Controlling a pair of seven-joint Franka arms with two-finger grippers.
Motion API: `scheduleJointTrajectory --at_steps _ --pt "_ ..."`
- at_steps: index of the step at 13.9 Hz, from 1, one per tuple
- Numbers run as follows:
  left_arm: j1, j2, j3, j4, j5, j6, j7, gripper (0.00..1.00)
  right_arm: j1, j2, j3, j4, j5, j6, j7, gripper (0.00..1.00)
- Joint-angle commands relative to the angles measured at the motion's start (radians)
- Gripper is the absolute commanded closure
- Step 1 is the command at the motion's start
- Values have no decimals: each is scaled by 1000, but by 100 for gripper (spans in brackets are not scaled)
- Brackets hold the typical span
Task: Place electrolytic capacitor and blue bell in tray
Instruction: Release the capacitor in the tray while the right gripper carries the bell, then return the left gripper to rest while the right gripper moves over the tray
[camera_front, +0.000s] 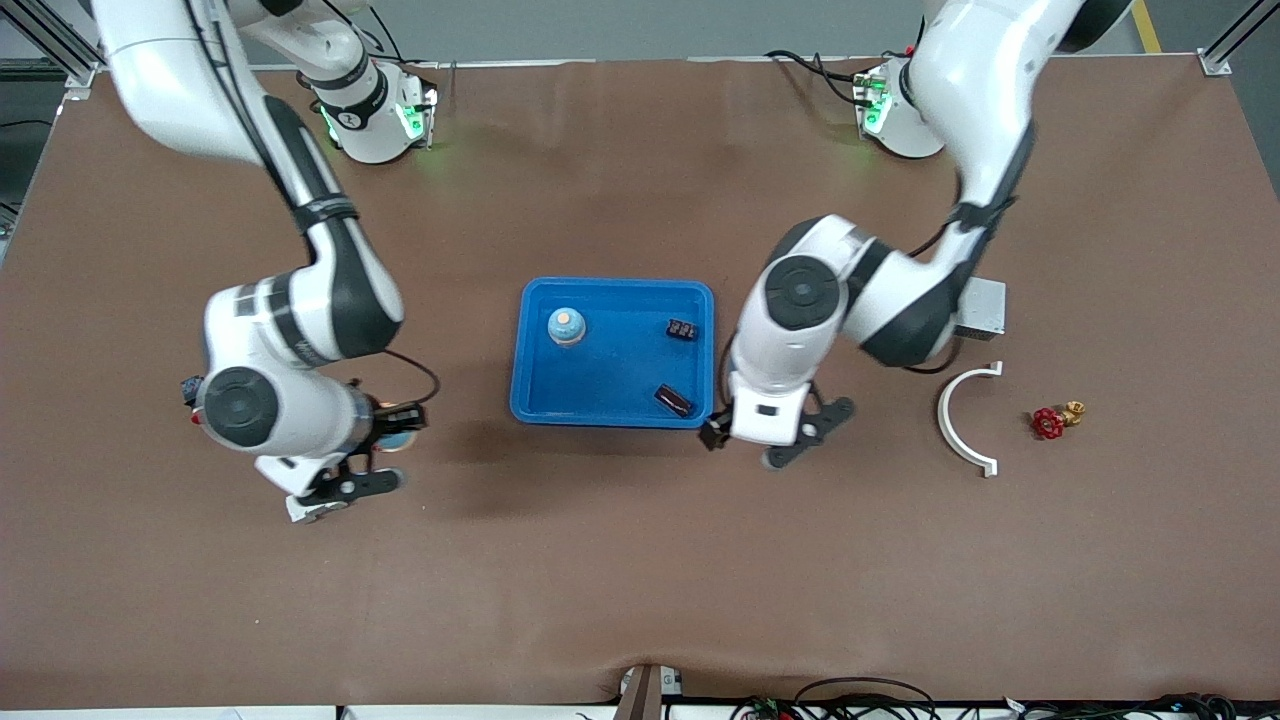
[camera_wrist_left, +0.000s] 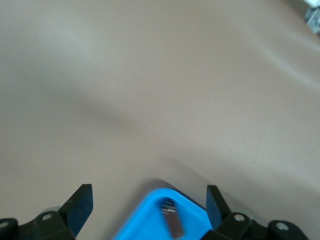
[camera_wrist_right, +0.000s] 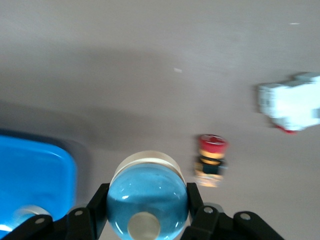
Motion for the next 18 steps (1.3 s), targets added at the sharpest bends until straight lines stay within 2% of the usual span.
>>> scheduleJointTrajectory --at_steps 1,5,9,14,18 --pt "77 -103 -6 -31 -7 -91 193 0 54 62 -12 36 39 72 120 99" --pt "212 -209 -4 -33 -39 -200 438 0 122 112 -12 31 135 155 208 99" --pt "351 -313 -6 -33 -47 -297 606 0 182 134 -13 14 139 169 241 99" --pt "514 -405 -6 -31 -168 -414 782 0 206 120 -12 -70 139 174 241 97" --pt "522 -482 5 -31 -170 -463 856 0 231 89 -12 -122 142 177 269 97"
